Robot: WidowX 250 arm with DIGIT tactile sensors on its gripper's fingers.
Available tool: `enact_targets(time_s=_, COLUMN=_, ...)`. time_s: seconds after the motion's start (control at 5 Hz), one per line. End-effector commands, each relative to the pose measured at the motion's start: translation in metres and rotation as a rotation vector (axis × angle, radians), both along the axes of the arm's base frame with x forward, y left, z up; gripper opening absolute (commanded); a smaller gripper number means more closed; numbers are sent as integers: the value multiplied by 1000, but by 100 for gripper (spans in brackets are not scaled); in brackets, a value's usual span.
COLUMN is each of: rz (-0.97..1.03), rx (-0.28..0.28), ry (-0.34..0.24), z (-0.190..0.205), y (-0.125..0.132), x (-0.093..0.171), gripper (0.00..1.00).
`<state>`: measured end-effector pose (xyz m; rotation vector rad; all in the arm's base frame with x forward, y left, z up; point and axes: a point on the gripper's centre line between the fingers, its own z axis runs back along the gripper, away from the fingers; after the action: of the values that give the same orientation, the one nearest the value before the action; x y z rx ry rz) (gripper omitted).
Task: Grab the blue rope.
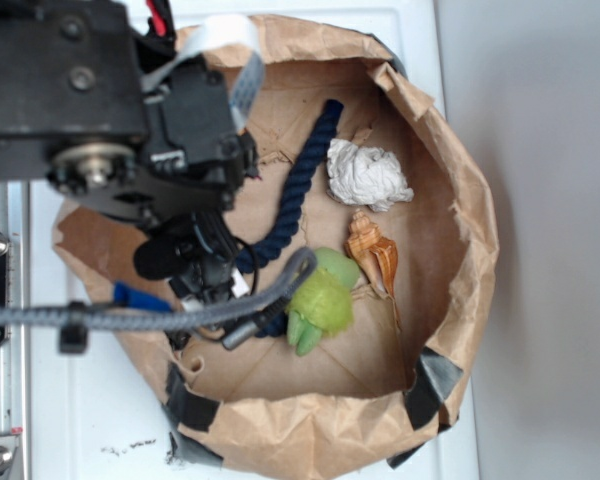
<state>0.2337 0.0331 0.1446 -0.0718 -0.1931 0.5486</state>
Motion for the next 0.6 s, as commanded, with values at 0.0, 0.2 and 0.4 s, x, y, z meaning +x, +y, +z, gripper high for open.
enact_targets(time_s=0.0, rz=17, rx=9, ry=-38, z=10, y=8, x=1, gripper=100)
enact_targets(time_s=0.2, rz=71, rx=85, ry=-115, z=-8, y=4, x=15, gripper=100)
enact_targets(time_s=0.4, rz=61, rx=114, ry=-120, z=-23, y=2, x=22, gripper=100)
